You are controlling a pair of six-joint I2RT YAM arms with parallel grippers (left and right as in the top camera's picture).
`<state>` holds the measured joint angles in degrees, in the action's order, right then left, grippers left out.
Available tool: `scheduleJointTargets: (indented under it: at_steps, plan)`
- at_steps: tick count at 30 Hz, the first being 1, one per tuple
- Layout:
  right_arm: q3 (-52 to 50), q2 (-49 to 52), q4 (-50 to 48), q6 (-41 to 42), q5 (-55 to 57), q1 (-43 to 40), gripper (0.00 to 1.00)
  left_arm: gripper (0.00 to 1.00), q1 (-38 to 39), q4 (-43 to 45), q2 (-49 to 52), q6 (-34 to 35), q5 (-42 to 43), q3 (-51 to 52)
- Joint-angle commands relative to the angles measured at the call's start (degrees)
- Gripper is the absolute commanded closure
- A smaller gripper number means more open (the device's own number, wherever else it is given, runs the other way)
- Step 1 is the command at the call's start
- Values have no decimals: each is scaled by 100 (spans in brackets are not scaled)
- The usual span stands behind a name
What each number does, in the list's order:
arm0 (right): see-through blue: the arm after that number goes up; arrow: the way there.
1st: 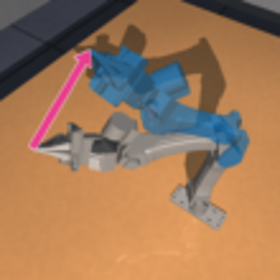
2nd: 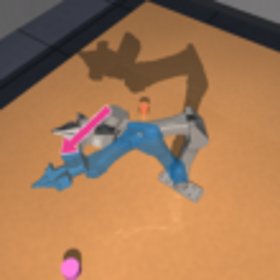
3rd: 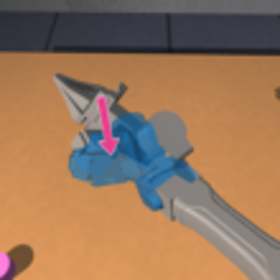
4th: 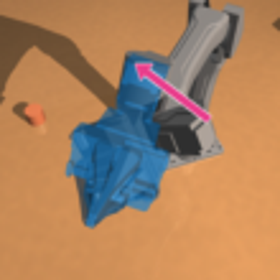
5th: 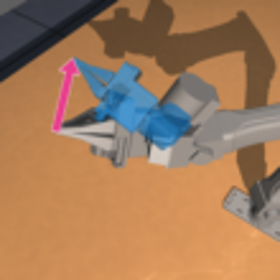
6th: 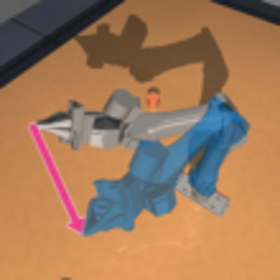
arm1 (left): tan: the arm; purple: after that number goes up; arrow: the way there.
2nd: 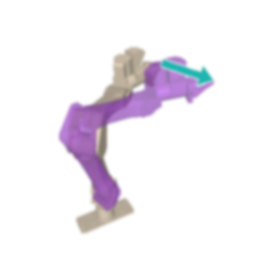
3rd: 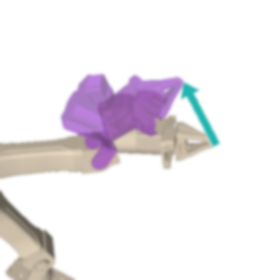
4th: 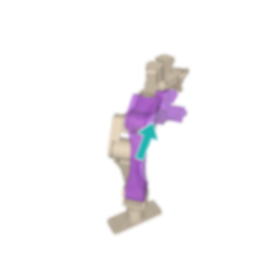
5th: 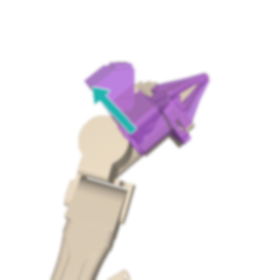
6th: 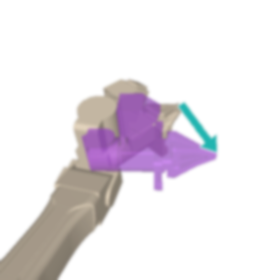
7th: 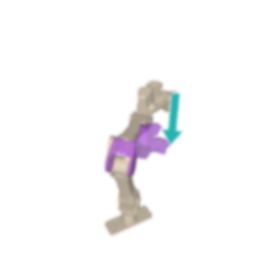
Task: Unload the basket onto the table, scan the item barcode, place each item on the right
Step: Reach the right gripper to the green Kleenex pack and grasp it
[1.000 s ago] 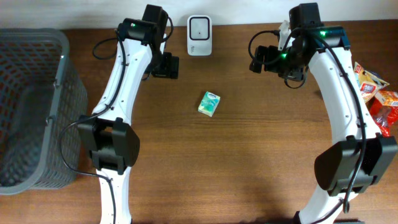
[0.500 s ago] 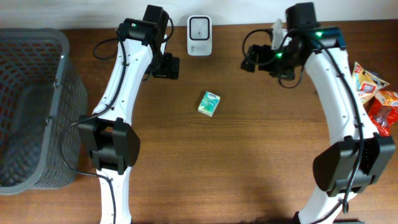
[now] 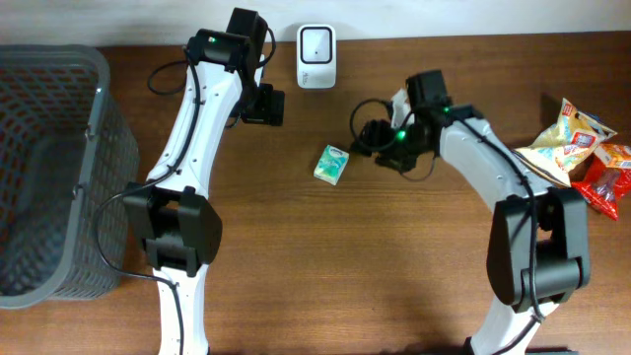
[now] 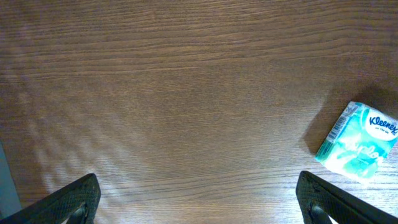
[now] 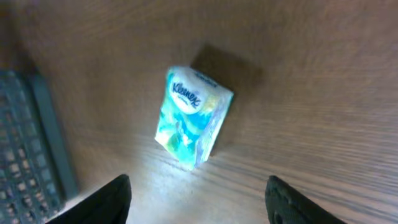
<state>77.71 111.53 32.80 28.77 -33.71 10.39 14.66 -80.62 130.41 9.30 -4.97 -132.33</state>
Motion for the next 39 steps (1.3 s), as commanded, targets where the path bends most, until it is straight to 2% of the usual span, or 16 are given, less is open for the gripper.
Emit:
scheduleJointTargets:
  at_steps: [1, 11, 17, 26, 29, 30, 34, 37, 38, 39]
  plan:
    - [-564, -13, -704, 658, -348, 87, 34, 1, -4, -4, 15, 50, -46, -24]
    - [-697, 420, -1565, 1228, 398, 634, 41, 1, -4, -4, 15, 50, -46, -24]
    - [-697, 514, -1563, 1373, 1029, 686, 42, 1, -4, -4, 15, 50, -46, -24]
    - [-697, 791, -1668, 1370, 981, 879, 43, 1, -4, -4, 15, 50, -46, -24]
    - [-697, 807, -1770, 1370, 1023, 920, 52, 1, -4, -4, 15, 50, -46, -24]
    - [-697, 807, -1784, 1370, 1027, 920, 60, 1, -4, -4, 15, 50, -46, -24]
    - [-697, 807, -1786, 1366, 1045, 909, 67, 1, -4, -4, 15, 50, -46, -24]
    - [-699, 807, -1784, 1320, 1045, 911, 67, 1, -4, -4, 15, 50, -46, -24]
    - [-699, 807, -1781, 1298, 1045, 911, 70, 1, -4, -4, 15, 50, -46, -24]
    - [-699, 807, -1766, 1235, 1045, 909, 78, 1, -4, -4, 15, 50, -46, -24]
